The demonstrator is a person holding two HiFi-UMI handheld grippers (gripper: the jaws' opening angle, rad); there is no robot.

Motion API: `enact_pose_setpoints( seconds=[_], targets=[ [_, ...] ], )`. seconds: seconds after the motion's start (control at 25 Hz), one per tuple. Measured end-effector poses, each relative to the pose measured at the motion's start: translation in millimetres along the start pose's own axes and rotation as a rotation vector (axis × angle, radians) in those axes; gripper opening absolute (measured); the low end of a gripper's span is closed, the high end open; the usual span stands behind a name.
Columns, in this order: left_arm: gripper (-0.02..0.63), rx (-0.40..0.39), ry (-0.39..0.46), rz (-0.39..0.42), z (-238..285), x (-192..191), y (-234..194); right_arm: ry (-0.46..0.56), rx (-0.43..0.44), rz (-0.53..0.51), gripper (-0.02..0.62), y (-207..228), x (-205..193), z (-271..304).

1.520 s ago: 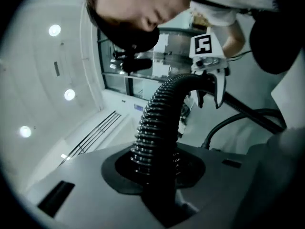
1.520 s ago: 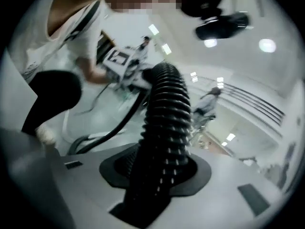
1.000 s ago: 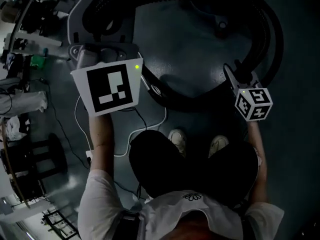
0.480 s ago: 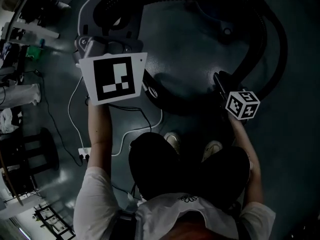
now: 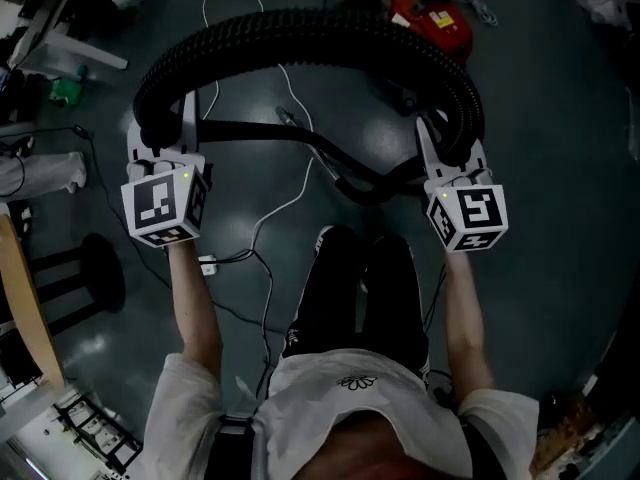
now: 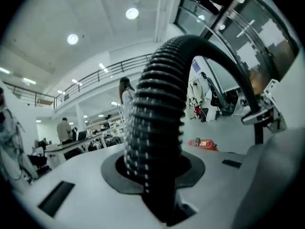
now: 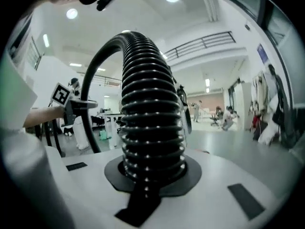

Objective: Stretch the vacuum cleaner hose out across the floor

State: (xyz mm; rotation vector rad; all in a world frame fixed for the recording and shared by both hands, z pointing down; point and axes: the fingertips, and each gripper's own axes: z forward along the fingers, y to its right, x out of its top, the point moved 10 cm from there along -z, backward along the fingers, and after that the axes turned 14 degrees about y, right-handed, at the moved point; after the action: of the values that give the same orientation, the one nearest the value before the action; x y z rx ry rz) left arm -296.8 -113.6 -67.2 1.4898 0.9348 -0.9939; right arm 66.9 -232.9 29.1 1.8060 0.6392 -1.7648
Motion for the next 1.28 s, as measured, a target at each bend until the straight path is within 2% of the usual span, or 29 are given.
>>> enact_pose_setpoints(
  seconds=[0.12,0.24,0.32,0.4,0.48,0.6,0.72,0.8,0.88,0.92,1.0,1.04,1.12,1.16,1.28],
  targets=[
    [0.12,-0.02,-0.079,-0.106,-42.5,59.2,-29.1,-0.007,0.059,-0.253,0.086,-21.2,153.9,-2.4],
    [0.12,-0.113,-0.145,-0.165,-91.5,129.9,-33.9,-0.028,0.121,-0.44,0.084,-40.4,293.9,-17.6],
    [0.12,-0.194,-0.095,-0.173,-113.9,176.8,-37.4,-0.024,0.144,-0.601,0.081,-49.5,372.0,-25.7],
    [0.12,-0.245,-0.028,-0.142,-131.3,206.9,-35.8,-0.043,0.158,-0.799,0.081,-60.9,422.2,-36.1],
    [0.121,-0.281,-0.004,-0.114,-143.2,224.7,-26.5,-0.086,0.164,-0.944,0.081,-75.5,437.8,-47.3],
    [0.121,-0.324,0.017,-0.074,-147.6,255.2,-15.5,-0.131,0.149,-1.056,0.081,-93.5,434.3,-57.4],
    [0.121,-0.291,0.004,0.008,-134.7,278.1,-24.3,-0.13,0.07,-1.147,0.081,-105.0,442.2,-62.2],
    [0.123,-0.287,0.019,0.022,-121.0,288.3,-30.9,-0.115,0.007,-1.215,0.081,-103.9,455.2,-68.4],
    [0.133,-0.307,0.024,-0.021,-107.2,291.4,-27.2,-0.105,-0.042,-1.264,0.081,-94.3,466.0,-76.9],
    [0.15,-0.313,0.015,-0.079,-100.9,287.8,-23.0,-0.102,-0.06,-1.276,0.081,-89.1,468.6,-80.6],
    [0.26,-0.293,-0.031,-0.188,-89.8,275.4,-14.9,-0.1,-0.072,-1.293,0.081,-83.5,468.8,-83.6],
    [0.281,-0.27,-0.054,-0.173,-86.5,272.3,-10.2,-0.097,-0.062,-1.299,0.081,-84.0,468.2,-82.5],
    [0.281,-0.226,-0.048,-0.005,-86.2,280.9,2.1,-0.081,-0.015,-1.311,0.081,-89.3,470.1,-75.4],
    [0.281,-0.216,-0.007,0.081,-87.6,293.5,7.3,-0.074,0.02,-1.329,0.081,-94.4,471.6,-69.7],
    [0.285,-0.255,0.14,0.218,-85.7,345.6,19.0,-0.043,0.158,-1.434,0.081,-127.2,468.7,-47.2]
  ],
)
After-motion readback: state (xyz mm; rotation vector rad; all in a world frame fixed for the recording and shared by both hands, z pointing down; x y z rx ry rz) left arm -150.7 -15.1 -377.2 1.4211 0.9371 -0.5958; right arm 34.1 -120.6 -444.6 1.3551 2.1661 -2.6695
